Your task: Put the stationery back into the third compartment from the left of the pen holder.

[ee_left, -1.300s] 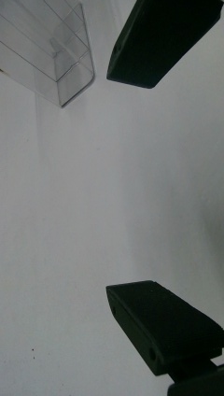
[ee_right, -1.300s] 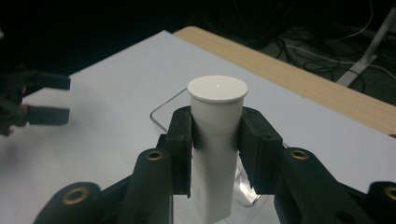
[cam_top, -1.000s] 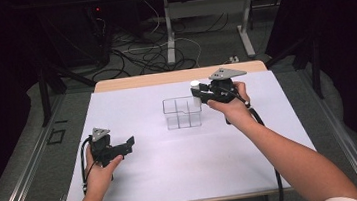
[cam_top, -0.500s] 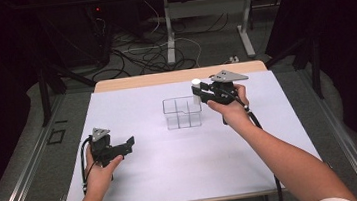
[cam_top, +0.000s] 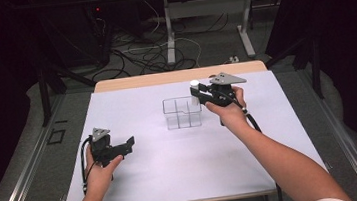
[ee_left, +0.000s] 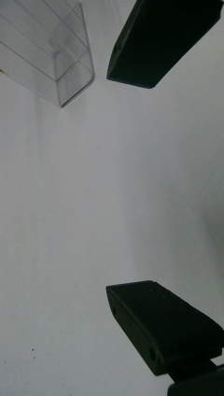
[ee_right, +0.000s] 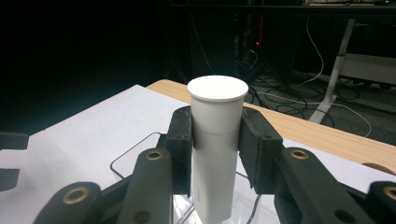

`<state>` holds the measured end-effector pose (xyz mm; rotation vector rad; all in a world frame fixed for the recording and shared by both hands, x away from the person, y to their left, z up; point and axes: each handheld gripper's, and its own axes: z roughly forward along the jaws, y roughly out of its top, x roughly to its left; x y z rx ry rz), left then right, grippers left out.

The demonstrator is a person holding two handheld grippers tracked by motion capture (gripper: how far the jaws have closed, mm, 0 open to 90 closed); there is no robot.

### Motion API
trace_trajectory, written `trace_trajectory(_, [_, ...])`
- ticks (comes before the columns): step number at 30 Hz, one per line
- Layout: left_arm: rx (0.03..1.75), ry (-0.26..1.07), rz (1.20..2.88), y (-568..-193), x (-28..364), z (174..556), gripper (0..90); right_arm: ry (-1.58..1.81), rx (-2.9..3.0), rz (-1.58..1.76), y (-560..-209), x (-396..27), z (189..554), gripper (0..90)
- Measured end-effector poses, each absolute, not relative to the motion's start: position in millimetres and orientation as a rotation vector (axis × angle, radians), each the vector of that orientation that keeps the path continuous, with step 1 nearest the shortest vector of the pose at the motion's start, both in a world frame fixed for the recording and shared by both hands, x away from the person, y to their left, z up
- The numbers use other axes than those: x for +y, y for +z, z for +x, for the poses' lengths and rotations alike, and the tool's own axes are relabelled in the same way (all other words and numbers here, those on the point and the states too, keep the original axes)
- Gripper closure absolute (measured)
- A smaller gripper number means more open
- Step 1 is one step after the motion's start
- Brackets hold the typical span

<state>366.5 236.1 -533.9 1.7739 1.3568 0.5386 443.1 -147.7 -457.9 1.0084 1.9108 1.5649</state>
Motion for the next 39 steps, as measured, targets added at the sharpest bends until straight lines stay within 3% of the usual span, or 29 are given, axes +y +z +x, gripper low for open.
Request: trace_trajectory(39, [1.356,0.544,1.77,-534.4,235.8,366.8,0.9,1.447,1.988,1.092,-502.9,-138.3,454.2,66.3])
